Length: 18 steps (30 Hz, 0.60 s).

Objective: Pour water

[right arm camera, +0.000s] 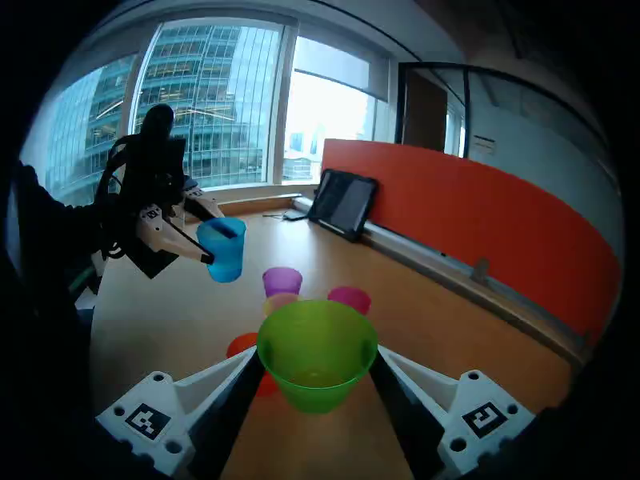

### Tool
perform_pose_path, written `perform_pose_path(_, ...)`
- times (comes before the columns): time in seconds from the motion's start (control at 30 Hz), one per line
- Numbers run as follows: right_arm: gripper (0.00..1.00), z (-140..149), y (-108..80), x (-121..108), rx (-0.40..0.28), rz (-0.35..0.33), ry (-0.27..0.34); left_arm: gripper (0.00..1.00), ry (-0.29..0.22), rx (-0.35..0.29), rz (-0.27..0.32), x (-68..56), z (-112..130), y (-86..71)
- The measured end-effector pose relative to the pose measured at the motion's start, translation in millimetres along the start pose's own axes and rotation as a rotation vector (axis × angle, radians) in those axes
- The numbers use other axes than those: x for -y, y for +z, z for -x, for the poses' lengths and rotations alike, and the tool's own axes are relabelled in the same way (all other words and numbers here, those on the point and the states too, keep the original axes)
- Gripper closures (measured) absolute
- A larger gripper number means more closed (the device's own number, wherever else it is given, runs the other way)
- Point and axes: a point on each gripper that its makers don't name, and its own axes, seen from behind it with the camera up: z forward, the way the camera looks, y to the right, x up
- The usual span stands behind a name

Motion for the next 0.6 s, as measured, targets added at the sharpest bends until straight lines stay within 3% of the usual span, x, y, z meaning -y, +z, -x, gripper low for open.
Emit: perform_pose_path(0.6,0.09,-56,-1.6,0,-0.166,0.025,0.019,0.16,0.040,-0.110,-0.041,11.2,-54,-17.8)
